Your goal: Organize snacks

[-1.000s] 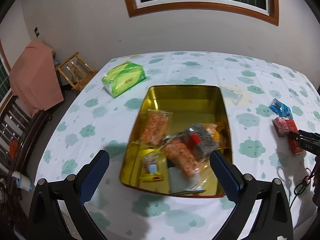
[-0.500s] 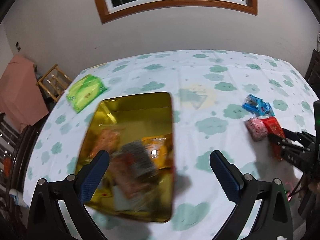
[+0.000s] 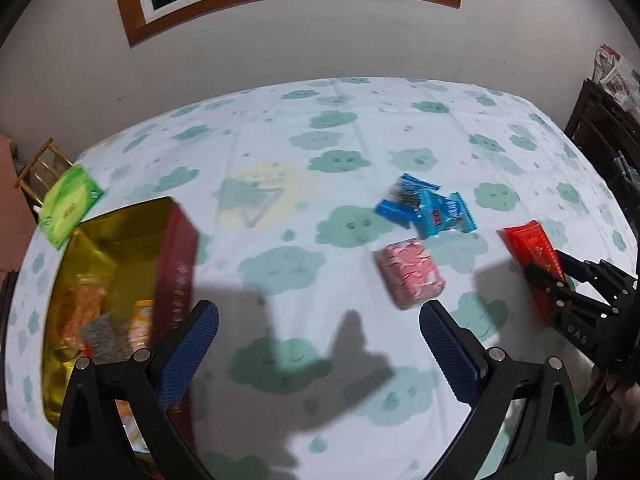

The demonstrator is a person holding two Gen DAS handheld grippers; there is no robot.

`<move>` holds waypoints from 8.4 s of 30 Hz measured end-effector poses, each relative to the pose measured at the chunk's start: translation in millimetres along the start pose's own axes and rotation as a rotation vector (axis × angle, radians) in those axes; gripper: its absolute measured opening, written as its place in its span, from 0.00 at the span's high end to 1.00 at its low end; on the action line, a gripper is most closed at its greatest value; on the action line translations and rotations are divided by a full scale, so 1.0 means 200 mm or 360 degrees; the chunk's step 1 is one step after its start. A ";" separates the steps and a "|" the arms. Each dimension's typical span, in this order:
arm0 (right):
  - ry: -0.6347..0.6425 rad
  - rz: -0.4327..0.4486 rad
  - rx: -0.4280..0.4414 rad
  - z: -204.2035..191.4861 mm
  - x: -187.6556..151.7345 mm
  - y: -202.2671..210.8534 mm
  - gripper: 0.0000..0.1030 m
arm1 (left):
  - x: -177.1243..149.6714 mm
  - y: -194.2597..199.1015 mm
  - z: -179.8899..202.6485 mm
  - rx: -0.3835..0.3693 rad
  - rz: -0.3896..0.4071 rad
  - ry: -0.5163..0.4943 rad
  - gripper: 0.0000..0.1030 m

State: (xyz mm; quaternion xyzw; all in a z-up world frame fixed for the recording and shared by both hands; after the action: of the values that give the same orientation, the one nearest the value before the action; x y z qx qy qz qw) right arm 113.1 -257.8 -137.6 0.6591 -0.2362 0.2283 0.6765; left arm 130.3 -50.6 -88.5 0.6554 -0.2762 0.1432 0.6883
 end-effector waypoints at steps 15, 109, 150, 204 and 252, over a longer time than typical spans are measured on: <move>-0.0027 0.0035 -0.0060 0.23 0.02 -0.04 0.55 | 0.07 -0.17 0.21 -0.0096 -0.0069 0.0101 0.03; -0.0019 0.0031 -0.0068 0.22 0.02 -0.04 0.52 | 0.00 0.35 -0.76 0.0241 0.0042 0.0141 0.75; -0.0015 0.0029 -0.0072 0.22 0.02 -0.04 0.52 | -0.42 0.13 -1.24 0.0293 -0.0248 0.0192 0.75; -0.0041 -0.0176 -0.0193 0.21 0.05 -0.06 0.56 | -0.39 0.35 -1.09 0.0321 -0.0021 0.0239 0.25; 0.0388 -0.0081 0.0675 -1.61 0.15 0.40 0.57 | -0.60 0.48 -1.52 0.0482 0.0005 0.0532 0.04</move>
State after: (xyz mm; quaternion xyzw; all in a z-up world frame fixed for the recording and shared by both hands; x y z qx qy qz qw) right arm 92.1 66.7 -62.5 0.7597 -0.0828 0.3336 0.5520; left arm 37.7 277.3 -74.5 0.7179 -0.1346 0.2908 0.6180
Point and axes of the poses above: each gripper's, at about its wrist camera, not at the fingertips, and y roughly against the way its jaws point, z to its right, x to its top, the point moved 8 cm from there along -y, roughly the way its jaws point, and after that the axes turned 3 degrees about -x, right-handed, at the moved point
